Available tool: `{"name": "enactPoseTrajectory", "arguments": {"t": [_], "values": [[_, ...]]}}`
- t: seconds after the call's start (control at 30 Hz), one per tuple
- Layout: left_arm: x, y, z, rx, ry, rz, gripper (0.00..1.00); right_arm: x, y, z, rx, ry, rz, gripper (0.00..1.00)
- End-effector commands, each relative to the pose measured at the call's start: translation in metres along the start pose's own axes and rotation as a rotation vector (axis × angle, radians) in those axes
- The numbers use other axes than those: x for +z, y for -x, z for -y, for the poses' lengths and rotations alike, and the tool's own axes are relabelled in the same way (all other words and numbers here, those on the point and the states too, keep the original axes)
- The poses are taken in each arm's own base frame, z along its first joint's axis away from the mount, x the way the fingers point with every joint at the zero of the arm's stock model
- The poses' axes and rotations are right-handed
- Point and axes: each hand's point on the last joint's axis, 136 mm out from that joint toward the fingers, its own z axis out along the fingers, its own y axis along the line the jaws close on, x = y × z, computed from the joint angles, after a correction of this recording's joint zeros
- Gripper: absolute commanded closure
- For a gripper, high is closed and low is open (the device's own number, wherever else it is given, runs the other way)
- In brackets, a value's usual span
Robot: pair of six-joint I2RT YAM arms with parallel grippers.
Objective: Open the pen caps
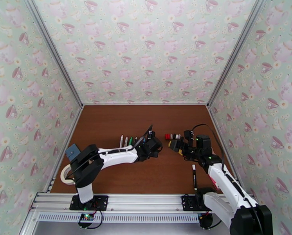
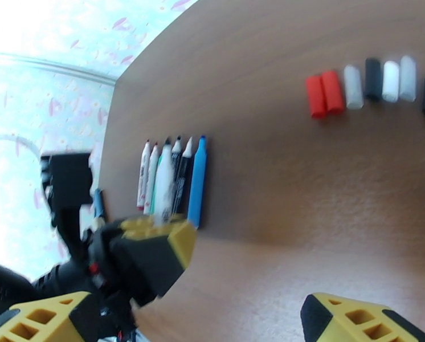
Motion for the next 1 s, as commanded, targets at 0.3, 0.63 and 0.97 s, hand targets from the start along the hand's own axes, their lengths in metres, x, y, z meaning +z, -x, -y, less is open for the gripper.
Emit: {"name": "enactPoseTrajectory", "arguments": {"t": [0.3, 0.63, 0.97], "values": [[0.034, -0.001, -0.029, -0.028, 0.14, -0.049, 0.86, 0.002, -0.009, -0.009, -0.011, 0.067, -0.039, 0.0], [0.047, -0.007, -0.042, 0.006, 0.21, -0.067, 0.82, 0.002, -0.011, -0.005, -0.002, 0.057, -0.045, 0.0], [0.053, -0.002, -0.051, 0.024, 0.242, -0.066, 0.73, 0.003, -0.013, -0.001, 0.003, 0.039, -0.044, 0.0]]}}
